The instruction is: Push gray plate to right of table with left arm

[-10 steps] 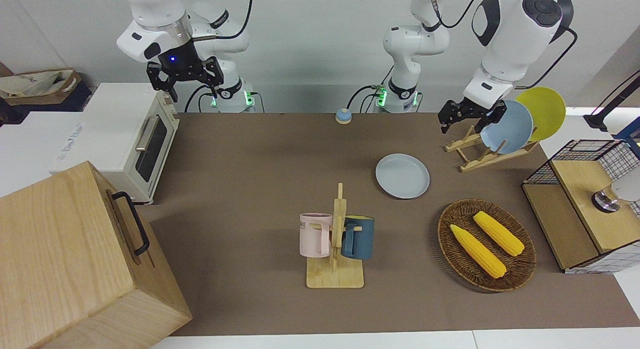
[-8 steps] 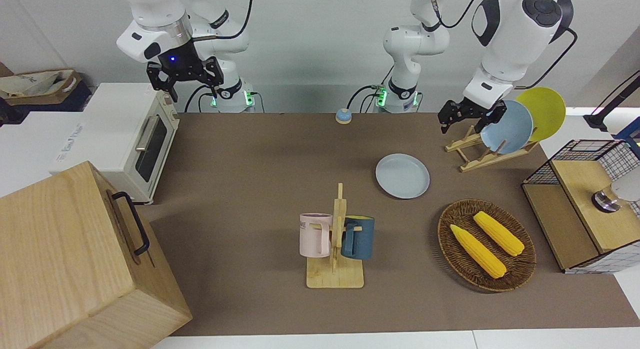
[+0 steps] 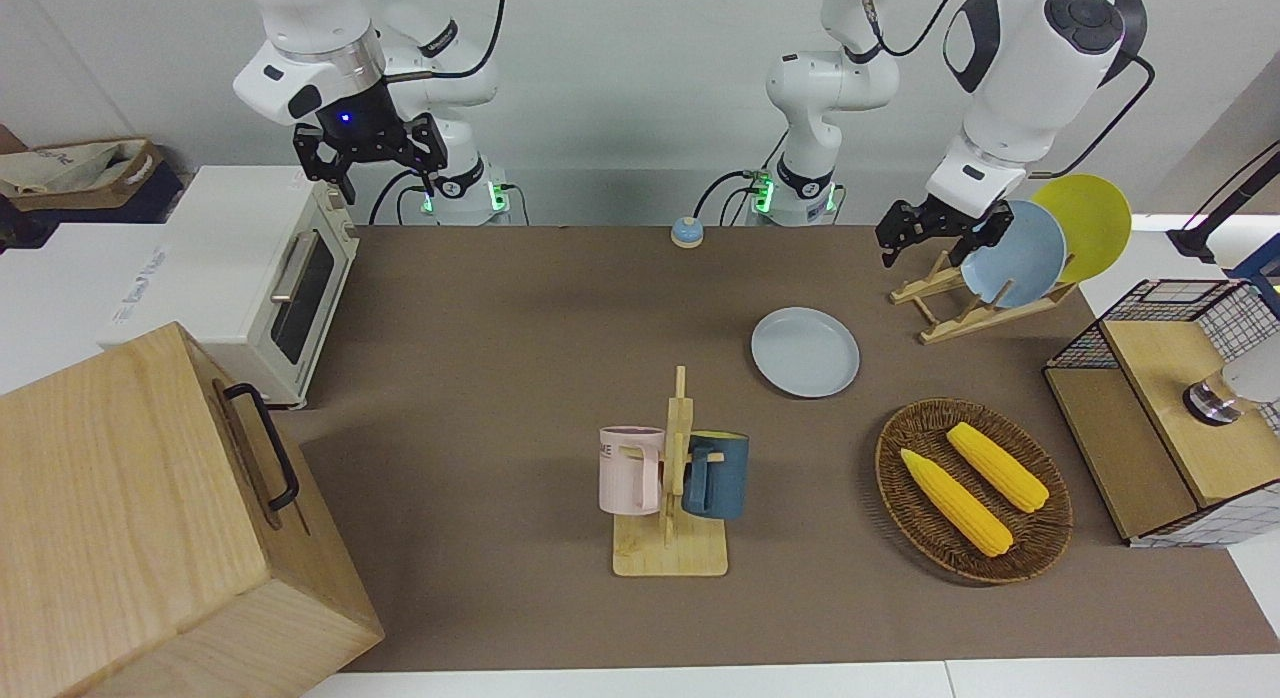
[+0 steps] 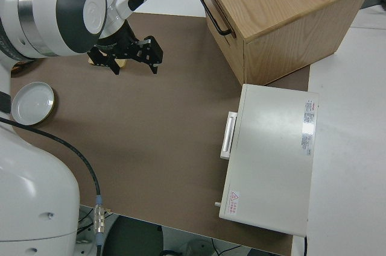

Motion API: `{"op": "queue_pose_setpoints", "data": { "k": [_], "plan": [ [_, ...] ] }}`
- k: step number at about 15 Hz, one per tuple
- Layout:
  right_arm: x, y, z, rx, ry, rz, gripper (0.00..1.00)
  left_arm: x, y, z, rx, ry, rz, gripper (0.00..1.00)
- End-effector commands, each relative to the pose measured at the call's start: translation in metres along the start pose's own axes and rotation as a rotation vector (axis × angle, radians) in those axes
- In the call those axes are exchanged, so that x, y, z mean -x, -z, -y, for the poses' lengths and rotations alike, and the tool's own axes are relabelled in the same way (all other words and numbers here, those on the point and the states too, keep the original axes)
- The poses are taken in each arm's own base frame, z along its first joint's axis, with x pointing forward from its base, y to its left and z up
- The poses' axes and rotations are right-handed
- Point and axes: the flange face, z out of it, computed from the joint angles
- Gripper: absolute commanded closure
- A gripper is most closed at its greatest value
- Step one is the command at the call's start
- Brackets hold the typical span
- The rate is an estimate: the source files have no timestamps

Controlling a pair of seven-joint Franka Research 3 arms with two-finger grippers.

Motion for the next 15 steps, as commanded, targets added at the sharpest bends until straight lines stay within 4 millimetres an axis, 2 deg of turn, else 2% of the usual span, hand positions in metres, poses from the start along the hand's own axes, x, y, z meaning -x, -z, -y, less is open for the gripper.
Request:
{"op": "queue_pose_setpoints", "data": {
  "k": [1,3,7,12,15],
  "plan": [
    [0.003,0.004,-0.001,-0.004,-0.015,0.004,0.017,0.0,0.002,0.004,-0.01,0.008,-0.004,0.0],
    [0.003,0.004,-0.001,-0.005,-0.016,0.004,0.017,0.005,-0.002,0.003,-0.011,0.008,0.007,0.0],
    [0.003,0.004,-0.001,-0.005,-0.016,0.004,0.017,0.033,-0.006,0.003,-0.002,0.014,-0.012,0.0],
    [0.003,0.004,-0.001,-0.005,-0.015,0.004,0.017,0.1,-0.03,0.003,-0.007,0.016,-0.088,0.0],
    [0.003,0.004,-0.001,-0.004,-0.015,0.004,0.017,0.133,-0.062,0.006,-0.009,0.028,-0.108,0.0]
  ]
}}
